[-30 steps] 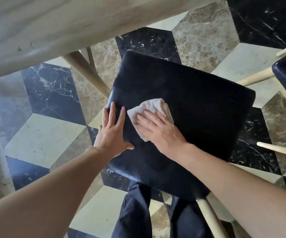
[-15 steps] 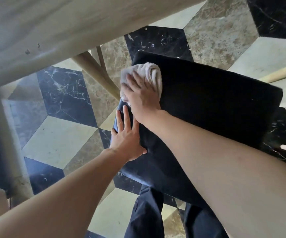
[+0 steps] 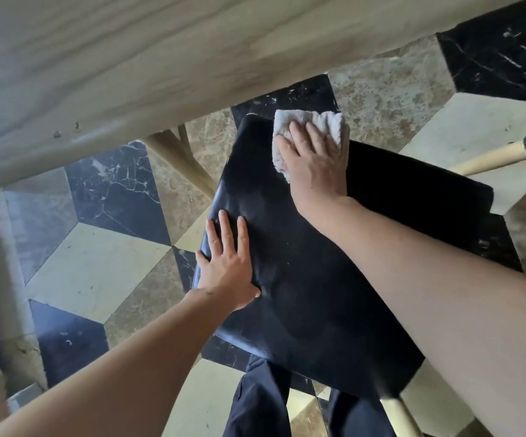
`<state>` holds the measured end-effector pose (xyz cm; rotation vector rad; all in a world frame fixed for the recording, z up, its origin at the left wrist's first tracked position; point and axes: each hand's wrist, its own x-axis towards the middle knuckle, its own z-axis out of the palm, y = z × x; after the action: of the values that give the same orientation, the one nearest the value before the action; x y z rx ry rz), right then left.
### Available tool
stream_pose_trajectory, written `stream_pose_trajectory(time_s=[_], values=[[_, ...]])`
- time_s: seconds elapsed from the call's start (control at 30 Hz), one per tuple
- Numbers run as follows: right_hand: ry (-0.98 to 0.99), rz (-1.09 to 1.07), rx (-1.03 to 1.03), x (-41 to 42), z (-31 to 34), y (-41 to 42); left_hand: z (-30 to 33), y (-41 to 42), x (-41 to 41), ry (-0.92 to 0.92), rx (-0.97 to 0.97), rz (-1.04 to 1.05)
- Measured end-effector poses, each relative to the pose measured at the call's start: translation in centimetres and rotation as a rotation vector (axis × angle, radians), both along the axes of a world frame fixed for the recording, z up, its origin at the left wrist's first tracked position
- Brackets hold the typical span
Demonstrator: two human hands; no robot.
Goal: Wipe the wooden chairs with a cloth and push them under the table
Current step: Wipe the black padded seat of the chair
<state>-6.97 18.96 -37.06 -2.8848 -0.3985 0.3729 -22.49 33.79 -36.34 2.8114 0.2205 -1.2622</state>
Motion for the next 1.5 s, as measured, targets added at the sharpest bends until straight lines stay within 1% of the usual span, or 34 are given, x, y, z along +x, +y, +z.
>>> stream_pose_trajectory(time_s=[0.1,0.17,0.27,0.37,0.43,0.57,0.73,0.87,0.93,1.03,1.1,1.17,1.23,1.33,1.4,1.5], values=[[0.05,-0.092,0.033,-1.4,0.5,0.0,0.0,0.4,0.2,-0.027,-0.016,0.007],[0.088,-0.055,0.011,-2.9,0.7,-1.4,0.1,0.5,0.0,-0.03,-0.028,0.023],[0.082,0.013,-0.054,-4.8,0.7,-6.7,0.2,0.1,0.1,-0.045,-0.012,0.02],[0.087,-0.016,-0.104,-6.2,0.8,-12.8,1.0,-1.0,0.2,-0.056,0.0,0.079],[0.098,-0.06,-0.117,-7.2,1.2,-16.0,1.5,-2.5,-0.2,-0.075,-0.059,0.098],[0.142,-0.056,-0.156,-7.9,1.9,-20.8,2.5,-8.2,-0.1,-0.16,-0.195,0.015],[0.127,0.064,-0.13,-7.3,2.3,-22.7,2.6,-14.5,2.2,-0.182,-0.243,-0.048],[0.217,0.131,-0.126,-8.9,2.6,-23.6,2.4,-17.2,2.7,-0.182,-0.235,-0.118],[0.217,0.198,-0.121,-11.1,2.4,-23.7,2.3,-17.6,2.2,-0.167,-0.225,-0.112],[0.093,0.267,0.017,-15.8,1.9,-23.8,2.4,-17.8,0.7,-0.146,-0.22,-0.096],[0.027,0.325,0.06,-19.3,1.3,-23.8,2.4,-17.8,-0.7,-0.136,-0.218,-0.102],[0.032,0.398,0.047,-22.4,1.1,-23.8,2.2,-17.7,-2.1,-0.14,-0.222,-0.114],[0.05,0.427,0.041,-24.9,0.9,-23.5,1.9,-17.5,-3.5,-0.148,-0.229,-0.133],[0.061,0.469,0.105,-27.7,0.2,-23.7,1.4,-17.4,-4.8,-0.152,-0.237,-0.156],[0.072,0.534,0.142,-28.5,-0.2,-24.5,1.3,-17.4,-4.8,-0.155,-0.251,-0.148],[0.078,0.65,0.162,-27.0,-0.8,-26.0,1.5,-17.2,-4.3,-0.15,-0.253,-0.137]])
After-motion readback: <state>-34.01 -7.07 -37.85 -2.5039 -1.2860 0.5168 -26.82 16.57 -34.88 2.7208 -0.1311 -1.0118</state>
